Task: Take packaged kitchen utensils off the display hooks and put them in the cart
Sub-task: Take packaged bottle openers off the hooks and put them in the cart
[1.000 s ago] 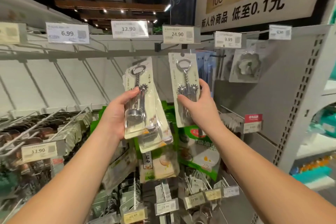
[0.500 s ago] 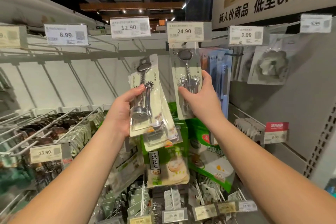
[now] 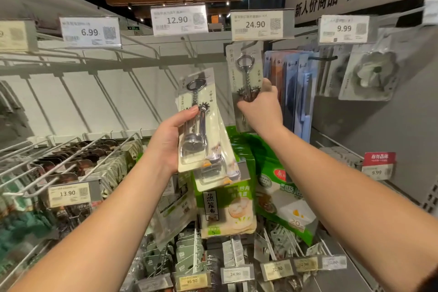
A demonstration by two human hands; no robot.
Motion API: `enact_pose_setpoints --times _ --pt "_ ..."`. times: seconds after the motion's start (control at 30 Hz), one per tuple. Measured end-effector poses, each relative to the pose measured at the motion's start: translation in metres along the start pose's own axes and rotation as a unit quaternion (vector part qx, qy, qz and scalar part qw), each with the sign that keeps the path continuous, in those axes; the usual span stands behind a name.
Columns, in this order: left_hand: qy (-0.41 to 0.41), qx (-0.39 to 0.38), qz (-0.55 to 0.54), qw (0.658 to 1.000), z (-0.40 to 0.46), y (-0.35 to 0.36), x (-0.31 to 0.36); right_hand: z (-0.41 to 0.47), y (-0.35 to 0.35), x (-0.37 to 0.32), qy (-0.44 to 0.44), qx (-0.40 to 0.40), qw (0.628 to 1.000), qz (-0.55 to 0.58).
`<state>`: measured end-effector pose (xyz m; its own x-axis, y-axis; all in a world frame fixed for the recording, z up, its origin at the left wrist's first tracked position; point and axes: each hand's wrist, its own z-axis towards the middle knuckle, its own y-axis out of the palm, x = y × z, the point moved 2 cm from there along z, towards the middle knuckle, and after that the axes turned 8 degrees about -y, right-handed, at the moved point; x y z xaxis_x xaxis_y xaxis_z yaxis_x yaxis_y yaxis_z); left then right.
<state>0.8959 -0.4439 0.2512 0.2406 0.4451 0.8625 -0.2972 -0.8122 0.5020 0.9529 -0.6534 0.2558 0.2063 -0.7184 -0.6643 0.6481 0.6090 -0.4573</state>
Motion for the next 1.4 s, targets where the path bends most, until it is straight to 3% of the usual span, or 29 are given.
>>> enact_pose_setpoints --times 0.23,0.73,1.4 --pt "-0.009 0.016 0.009 1.000 0.012 -0.010 -0.001 0.045 0.032 0.007 0.045 -0.012 0.999 -0.024" --pt "0.006 -0.001 0.003 1.000 0.022 -0.015 0.002 0.105 0.081 0.036 0.065 0.001 0.996 0.061" --pt "0.012 -0.006 0.008 1.000 0.007 -0.018 0.009 0.089 0.076 0.036 0.086 -0.042 0.994 0.046"
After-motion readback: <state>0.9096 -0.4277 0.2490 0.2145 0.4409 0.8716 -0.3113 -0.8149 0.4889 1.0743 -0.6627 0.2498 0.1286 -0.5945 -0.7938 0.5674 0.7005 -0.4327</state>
